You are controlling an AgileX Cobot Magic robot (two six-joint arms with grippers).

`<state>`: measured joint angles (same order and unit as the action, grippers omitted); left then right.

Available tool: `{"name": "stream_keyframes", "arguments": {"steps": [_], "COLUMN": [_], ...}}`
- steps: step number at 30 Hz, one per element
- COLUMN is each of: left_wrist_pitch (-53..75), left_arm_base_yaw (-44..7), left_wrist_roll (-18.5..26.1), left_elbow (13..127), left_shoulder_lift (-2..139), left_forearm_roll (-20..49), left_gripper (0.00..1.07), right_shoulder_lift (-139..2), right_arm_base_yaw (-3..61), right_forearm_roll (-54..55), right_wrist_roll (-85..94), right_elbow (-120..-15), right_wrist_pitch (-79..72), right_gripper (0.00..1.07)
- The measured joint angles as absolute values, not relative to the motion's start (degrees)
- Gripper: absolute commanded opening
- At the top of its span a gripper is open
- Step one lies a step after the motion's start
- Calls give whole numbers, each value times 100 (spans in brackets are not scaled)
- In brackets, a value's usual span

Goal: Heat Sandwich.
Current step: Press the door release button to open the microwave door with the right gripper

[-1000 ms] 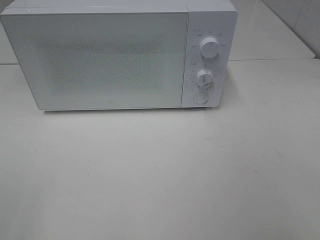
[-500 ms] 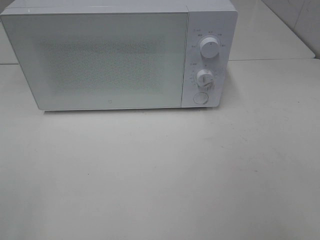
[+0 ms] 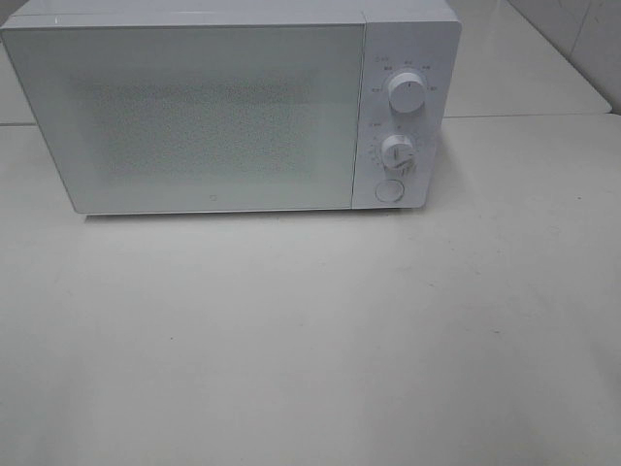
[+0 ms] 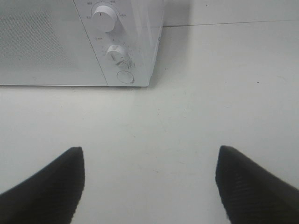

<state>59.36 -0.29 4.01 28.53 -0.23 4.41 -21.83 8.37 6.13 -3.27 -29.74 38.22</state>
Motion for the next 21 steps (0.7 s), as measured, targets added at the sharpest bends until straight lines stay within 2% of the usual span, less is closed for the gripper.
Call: {"name": "stream_keyframes", "arguments": {"steps": [21], "left_wrist_pitch": [5936], "left_arm_base_yaw": [-29], "left_wrist_roll": [401], "left_elbow": [2853], "left_shoulder_lift": [-23], "left_forearm_roll": [441], "left_gripper": [101], "right_shoulder_lift": [-4962], "right_arm_base_yaw": [837], "right_forearm_roll": [613], "right_wrist_roll": [-321], "right_elbow": [-2974], "right_wrist_pitch": [1031], "right_gripper": [74]}}
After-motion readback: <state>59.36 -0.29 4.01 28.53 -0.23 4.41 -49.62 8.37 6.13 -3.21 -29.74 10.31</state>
